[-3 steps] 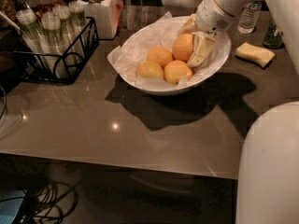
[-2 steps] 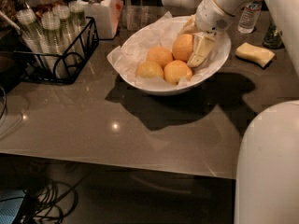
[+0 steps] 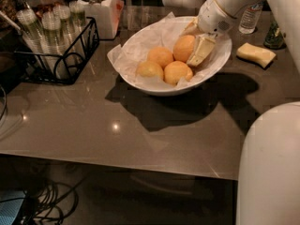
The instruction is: Pick orange from white bowl
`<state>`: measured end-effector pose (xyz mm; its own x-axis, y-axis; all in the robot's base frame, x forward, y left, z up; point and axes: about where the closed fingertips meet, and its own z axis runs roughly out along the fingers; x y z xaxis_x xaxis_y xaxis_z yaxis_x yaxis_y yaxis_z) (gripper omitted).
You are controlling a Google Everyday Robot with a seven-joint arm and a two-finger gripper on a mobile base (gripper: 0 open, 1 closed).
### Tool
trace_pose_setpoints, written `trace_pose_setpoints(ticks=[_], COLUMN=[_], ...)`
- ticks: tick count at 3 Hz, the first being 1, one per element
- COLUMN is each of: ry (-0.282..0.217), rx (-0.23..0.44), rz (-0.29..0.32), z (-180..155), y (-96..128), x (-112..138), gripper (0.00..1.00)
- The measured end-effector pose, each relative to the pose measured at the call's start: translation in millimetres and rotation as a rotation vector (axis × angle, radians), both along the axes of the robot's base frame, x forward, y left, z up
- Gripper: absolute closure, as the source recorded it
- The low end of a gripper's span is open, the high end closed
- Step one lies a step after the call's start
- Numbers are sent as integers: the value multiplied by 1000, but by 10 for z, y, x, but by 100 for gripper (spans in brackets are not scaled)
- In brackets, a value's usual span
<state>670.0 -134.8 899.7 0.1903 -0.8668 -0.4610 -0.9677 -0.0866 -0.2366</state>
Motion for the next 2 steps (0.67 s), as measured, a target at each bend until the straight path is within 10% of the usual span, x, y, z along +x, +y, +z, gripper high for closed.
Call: trace_pose_setpoints(ticks=[1,2], ry=[0,-61], rx=[1,152], rz=[0,-44], z=[29,448], y=[0,-43], x=[0,-131], gripper=[100,100])
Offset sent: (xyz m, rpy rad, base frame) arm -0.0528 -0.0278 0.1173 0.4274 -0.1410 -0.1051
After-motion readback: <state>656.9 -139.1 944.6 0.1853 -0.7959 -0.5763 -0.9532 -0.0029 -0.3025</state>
